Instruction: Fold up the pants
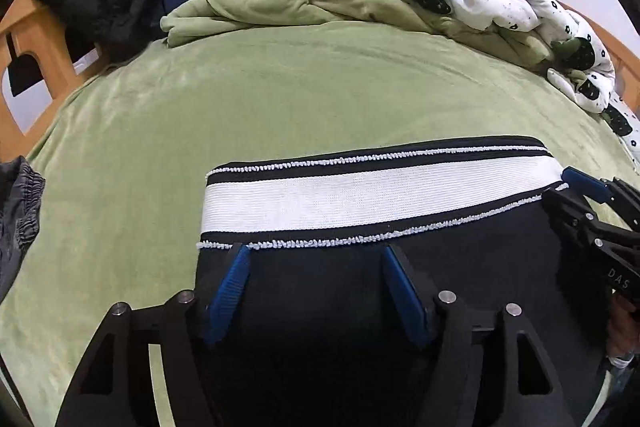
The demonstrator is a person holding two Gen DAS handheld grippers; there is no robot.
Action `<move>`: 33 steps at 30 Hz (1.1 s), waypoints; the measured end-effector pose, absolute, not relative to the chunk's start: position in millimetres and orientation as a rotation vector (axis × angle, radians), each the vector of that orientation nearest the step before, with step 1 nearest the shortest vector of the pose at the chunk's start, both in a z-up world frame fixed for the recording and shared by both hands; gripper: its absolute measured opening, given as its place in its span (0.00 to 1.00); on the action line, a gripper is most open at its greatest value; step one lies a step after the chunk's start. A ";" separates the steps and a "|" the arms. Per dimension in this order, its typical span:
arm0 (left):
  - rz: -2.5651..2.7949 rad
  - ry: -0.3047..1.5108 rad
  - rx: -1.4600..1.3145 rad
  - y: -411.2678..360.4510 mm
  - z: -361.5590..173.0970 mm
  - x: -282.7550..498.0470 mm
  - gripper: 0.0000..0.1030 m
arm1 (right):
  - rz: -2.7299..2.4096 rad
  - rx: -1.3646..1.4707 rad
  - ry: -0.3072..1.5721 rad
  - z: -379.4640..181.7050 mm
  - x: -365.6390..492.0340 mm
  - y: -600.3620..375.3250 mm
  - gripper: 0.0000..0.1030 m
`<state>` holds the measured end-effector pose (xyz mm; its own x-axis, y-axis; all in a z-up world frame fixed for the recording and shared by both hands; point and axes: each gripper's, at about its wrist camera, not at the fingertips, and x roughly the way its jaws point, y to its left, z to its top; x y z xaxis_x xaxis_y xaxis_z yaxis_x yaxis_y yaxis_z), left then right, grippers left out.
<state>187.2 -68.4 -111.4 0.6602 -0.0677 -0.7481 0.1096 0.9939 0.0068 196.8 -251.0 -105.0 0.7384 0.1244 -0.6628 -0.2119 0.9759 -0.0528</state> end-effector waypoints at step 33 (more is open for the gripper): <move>-0.124 0.929 0.057 -53.2 -114.1 83.6 0.73 | 0.178 0.066 0.838 -111.5 100.2 -306.3 0.51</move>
